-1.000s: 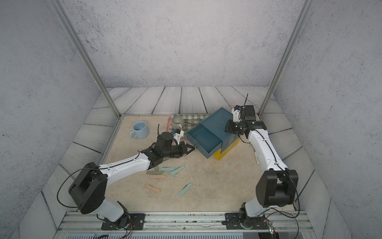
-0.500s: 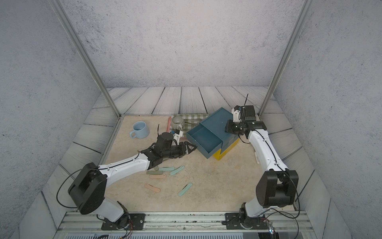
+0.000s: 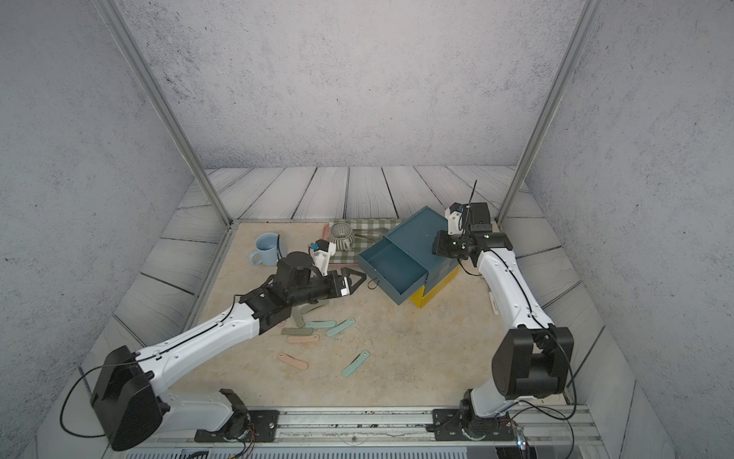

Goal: Place the fruit knives into the drawer by color
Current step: Open the drawer in the storage box, then pick up the fruit knife from the center of the board.

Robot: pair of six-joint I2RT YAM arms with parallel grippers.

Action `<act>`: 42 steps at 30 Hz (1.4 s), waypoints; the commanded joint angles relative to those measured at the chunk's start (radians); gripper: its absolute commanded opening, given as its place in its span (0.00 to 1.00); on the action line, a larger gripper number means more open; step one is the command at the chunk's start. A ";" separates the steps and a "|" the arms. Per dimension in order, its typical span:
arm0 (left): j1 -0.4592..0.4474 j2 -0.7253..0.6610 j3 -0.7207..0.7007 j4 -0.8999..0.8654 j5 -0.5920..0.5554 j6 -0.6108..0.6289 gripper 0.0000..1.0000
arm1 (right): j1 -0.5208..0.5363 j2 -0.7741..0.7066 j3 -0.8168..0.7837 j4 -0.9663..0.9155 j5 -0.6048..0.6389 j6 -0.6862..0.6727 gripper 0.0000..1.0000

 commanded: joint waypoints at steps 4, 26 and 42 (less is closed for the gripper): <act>0.015 -0.130 0.064 -0.506 -0.198 0.290 0.79 | 0.005 -0.022 -0.011 -0.150 0.051 -0.033 0.06; 0.052 0.299 0.248 -0.886 -0.392 0.531 0.75 | 0.005 -0.031 -0.031 -0.199 0.086 -0.039 0.13; 0.260 0.580 0.446 -0.827 -0.249 0.779 0.70 | 0.004 -0.039 -0.049 -0.176 0.059 -0.023 0.16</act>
